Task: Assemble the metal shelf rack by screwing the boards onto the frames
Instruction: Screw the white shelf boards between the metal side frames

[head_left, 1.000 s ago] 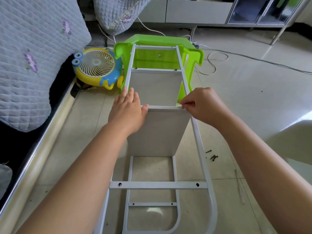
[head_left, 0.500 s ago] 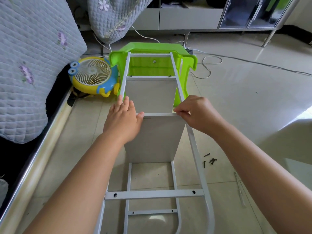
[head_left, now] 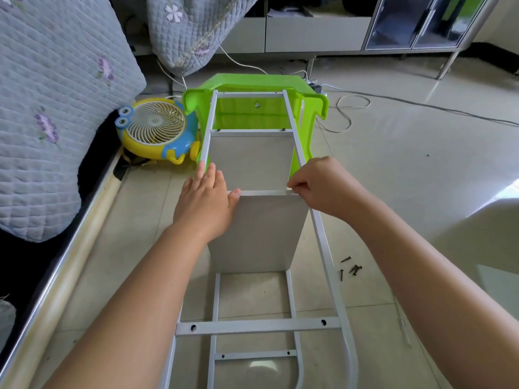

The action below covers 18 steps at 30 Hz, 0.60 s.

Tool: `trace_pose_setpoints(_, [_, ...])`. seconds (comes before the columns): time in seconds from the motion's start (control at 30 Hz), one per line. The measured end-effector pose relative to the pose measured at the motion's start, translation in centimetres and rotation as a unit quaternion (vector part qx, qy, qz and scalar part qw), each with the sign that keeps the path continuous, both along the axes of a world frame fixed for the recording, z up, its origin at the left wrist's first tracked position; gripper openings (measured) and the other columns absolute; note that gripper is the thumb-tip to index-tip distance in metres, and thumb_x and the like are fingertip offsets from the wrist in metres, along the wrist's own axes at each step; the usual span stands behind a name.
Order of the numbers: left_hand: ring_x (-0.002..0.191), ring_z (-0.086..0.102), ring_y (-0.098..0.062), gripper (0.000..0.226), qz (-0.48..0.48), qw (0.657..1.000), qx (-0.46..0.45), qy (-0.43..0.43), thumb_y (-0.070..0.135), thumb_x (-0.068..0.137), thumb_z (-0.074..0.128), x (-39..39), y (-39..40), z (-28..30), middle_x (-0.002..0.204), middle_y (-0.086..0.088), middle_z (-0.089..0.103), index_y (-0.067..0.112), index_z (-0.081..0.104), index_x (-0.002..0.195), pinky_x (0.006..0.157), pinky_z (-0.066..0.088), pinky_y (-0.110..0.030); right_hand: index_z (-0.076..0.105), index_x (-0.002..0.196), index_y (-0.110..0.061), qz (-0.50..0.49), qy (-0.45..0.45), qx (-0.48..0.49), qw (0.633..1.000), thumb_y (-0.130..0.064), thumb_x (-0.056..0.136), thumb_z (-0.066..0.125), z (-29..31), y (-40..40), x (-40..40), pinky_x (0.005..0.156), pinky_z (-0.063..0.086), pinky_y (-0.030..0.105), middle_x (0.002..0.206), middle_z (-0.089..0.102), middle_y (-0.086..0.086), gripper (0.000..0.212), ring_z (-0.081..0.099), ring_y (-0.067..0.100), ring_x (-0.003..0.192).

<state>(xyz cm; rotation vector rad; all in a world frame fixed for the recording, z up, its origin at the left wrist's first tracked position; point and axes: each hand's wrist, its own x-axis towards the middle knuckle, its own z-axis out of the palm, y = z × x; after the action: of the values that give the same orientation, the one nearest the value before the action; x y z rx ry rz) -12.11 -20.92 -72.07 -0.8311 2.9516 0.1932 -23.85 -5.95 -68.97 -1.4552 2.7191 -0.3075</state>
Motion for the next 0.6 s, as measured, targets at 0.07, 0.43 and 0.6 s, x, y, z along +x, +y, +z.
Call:
trace_pose_setpoints(0.07, [0.145, -0.007, -0.022, 0.058, 0.002, 1.000, 0.002, 0.000, 0.036, 0.100, 0.021, -0.1, 0.0, 0.1, 0.157, -0.011, 0.002, 0.002, 0.013, 0.146, 0.115, 0.004, -0.034, 0.068, 0.110, -0.011, -0.021, -0.025, -0.036, 0.999, -0.008, 0.090, 0.049, -0.1, 0.4, -0.1, 0.086, 0.036, 0.015, 0.111, 0.068, 0.005, 0.027, 0.057, 0.018, 0.109])
trace_pose_setpoints(0.43, [0.144, -0.009, -0.022, 0.059, 0.000, 1.000, 0.006, -0.004, 0.037, 0.100, 0.019, 0.0, 0.0, 0.0, 0.157, -0.011, 0.000, 0.002, 0.011, 0.147, 0.116, 0.003, -0.035, 0.069, 0.106, -0.006, -0.028, -0.058, -0.072, 0.995, -0.007, 0.088, 0.057, 0.5, 1.2, 0.2, 0.069, 0.034, 0.005, 0.103, 0.070, 0.010, 0.022, 0.058, 0.012, 0.090])
trace_pose_setpoints(0.6, [0.144, -0.008, -0.022, 0.058, 0.003, 1.000, -0.003, -0.002, 0.037, 0.100, 0.020, -0.1, 0.0, -0.2, 0.157, -0.011, 0.001, 0.002, 0.011, 0.147, 0.116, 0.004, -0.036, 0.068, 0.109, -0.012, 0.016, 0.013, 0.028, 0.999, -0.009, 0.092, 0.047, 0.8, 0.5, 0.3, 0.089, 0.038, 0.026, 0.108, 0.066, 0.006, 0.027, 0.052, 0.021, 0.108])
